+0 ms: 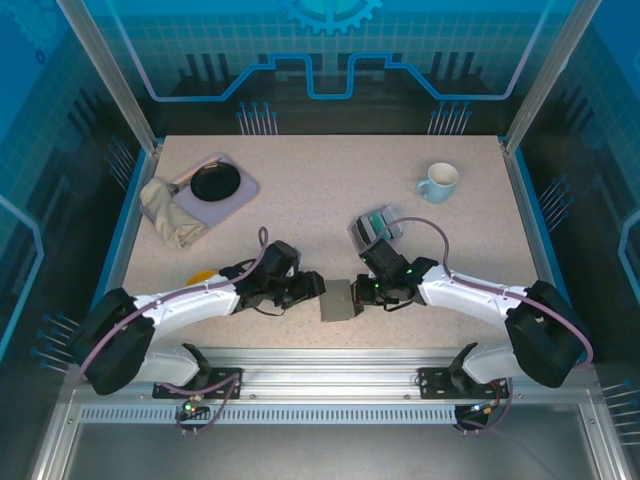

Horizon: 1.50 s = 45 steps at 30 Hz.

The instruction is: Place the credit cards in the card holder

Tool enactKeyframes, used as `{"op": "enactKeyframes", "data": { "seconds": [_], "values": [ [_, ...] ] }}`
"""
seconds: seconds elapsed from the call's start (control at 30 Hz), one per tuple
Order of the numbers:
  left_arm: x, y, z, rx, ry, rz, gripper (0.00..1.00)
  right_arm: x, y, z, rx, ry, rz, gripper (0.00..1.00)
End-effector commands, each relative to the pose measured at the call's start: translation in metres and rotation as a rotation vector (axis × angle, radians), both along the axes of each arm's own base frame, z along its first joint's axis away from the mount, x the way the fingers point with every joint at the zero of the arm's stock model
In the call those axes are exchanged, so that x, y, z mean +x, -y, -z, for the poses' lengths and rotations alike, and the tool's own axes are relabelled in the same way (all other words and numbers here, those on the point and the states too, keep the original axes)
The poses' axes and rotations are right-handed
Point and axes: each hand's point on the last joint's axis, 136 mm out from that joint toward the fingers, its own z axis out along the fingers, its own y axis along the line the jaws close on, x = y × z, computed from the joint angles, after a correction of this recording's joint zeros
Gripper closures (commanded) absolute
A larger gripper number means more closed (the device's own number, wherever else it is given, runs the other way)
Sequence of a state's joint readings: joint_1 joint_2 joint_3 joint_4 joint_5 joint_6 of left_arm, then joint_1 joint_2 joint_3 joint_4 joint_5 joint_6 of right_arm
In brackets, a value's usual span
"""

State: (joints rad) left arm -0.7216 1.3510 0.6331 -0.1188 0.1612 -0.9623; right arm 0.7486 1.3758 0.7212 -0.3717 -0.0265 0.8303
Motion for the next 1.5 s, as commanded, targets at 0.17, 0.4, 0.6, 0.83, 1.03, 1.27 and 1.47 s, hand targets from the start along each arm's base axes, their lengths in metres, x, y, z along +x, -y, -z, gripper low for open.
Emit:
{"op": "enactKeyframes", "data": {
  "seconds": [0.17,0.4,0.6,0.83,1.03,1.27,1.47],
  "values": [
    [0.011,0.032,0.008,-0.037,-0.019,0.055,0.38,0.006,-0.013,-0.011,0.110,-0.008,-0.016,0.97],
    [0.016,0.054,0.008,-0.075,-0.011,0.093,0.36,0.012,-0.017,-0.025,0.277,-0.029,-0.002,0.97],
    [0.022,0.070,0.004,-0.122,-0.004,0.120,0.34,0.020,-0.007,-0.030,0.404,-0.059,0.039,0.97],
    [0.031,0.077,0.000,-0.117,0.008,0.124,0.32,0.020,0.010,-0.035,0.426,-0.055,0.078,0.97],
    [0.035,0.083,-0.007,-0.133,0.018,0.129,0.30,0.021,0.015,-0.040,0.488,-0.058,0.097,0.97],
    [0.037,0.087,-0.013,-0.161,0.032,0.134,0.25,0.026,0.012,-0.041,0.538,-0.065,0.117,0.97],
    [0.038,0.085,-0.011,-0.162,0.033,0.117,0.25,0.029,0.012,-0.041,0.576,-0.071,0.143,0.97]
  ]
}}
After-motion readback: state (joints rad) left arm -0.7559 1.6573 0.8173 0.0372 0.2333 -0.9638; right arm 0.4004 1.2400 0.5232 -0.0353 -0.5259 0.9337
